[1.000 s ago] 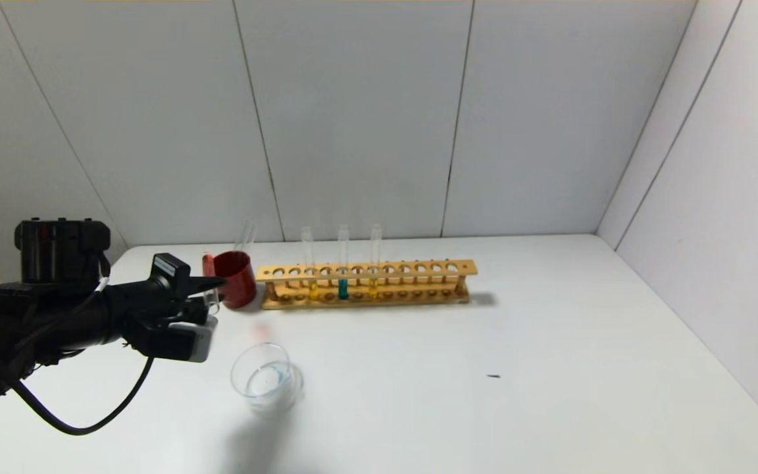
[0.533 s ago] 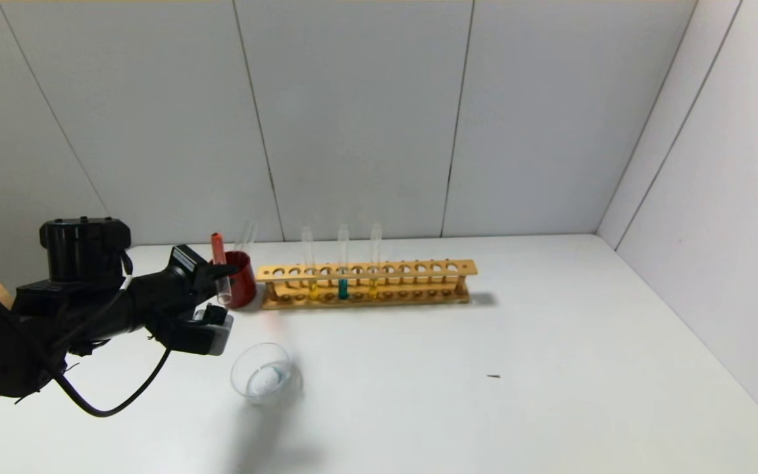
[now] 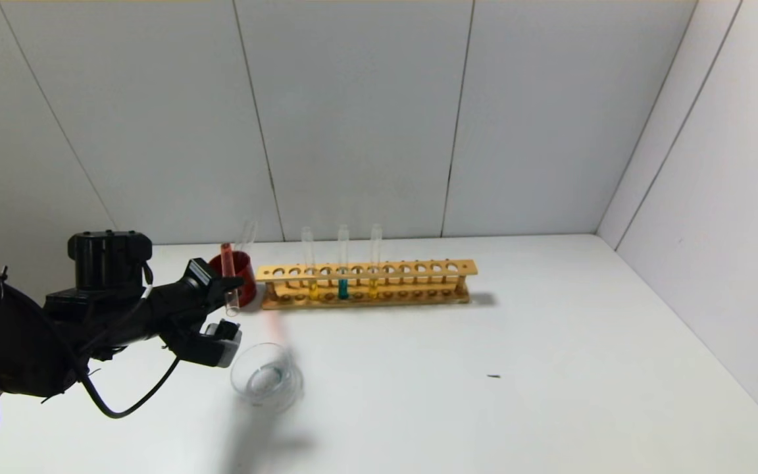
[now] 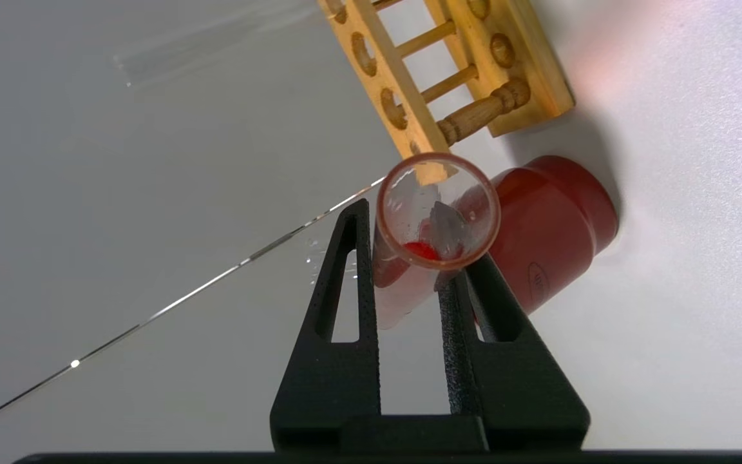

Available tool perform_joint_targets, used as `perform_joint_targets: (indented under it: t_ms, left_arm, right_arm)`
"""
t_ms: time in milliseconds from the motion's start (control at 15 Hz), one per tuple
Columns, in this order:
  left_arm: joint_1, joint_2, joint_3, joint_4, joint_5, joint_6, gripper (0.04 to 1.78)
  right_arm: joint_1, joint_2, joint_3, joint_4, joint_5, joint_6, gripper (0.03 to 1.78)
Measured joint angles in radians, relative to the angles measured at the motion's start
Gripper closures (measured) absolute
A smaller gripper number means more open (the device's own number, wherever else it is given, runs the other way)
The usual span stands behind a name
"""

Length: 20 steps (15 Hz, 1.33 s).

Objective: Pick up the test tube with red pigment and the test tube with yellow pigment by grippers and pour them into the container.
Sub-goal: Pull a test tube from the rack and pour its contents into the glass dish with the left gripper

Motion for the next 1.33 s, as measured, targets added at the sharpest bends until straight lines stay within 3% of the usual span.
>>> perform_joint_targets:
  t_ms: [733, 1333]
  left_arm:
    - [-0.004, 0.020, -0.030, 0.000, 0.027, 0.173, 1.50]
    - [-0.036, 0.019, -0.029, -0.020, 0.057, 0.195, 1.50]
  right_arm:
    - [0.000, 0.000, 0.000, 0.000, 0.000, 0.000, 0.06]
    - [0.000, 0.000, 0.000, 0.000, 0.000, 0.000, 0.06]
